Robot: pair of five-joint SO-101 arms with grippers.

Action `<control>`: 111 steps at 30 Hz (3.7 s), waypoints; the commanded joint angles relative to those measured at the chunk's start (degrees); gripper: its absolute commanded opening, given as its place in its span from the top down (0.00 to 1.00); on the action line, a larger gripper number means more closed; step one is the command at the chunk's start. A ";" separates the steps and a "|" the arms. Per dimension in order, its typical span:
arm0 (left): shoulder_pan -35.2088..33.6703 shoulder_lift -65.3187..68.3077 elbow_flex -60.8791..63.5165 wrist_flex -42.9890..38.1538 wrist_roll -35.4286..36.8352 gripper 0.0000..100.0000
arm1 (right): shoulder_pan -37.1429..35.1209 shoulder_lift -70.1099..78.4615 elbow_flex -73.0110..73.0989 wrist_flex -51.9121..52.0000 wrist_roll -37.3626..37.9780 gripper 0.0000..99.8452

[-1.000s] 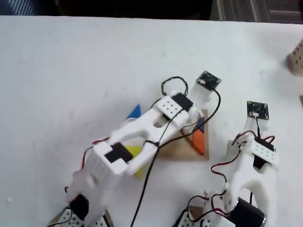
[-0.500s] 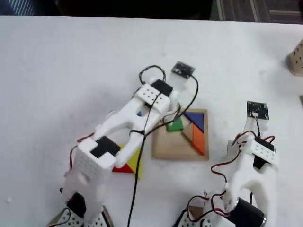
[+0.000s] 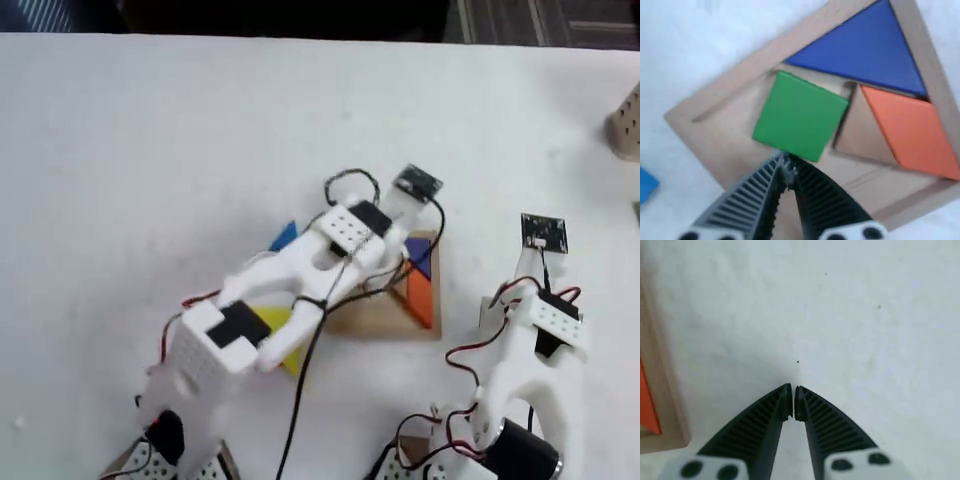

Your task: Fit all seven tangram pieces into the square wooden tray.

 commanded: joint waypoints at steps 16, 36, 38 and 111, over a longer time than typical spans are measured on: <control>3.30 -9.98 -2.46 6.51 2.73 0.98 | -0.66 -1.71 -0.26 -0.92 0.70 0.98; -3.21 -0.57 -0.62 -13.63 3.25 0.98 | -0.75 -1.71 -0.18 -0.92 0.70 0.98; -1.71 0.04 -1.49 -11.52 3.25 0.98 | -0.75 -1.71 -0.18 -0.92 0.70 0.98; -4.18 -1.54 -8.97 2.90 7.47 0.98 | -1.63 -1.71 -0.18 -0.92 0.70 0.98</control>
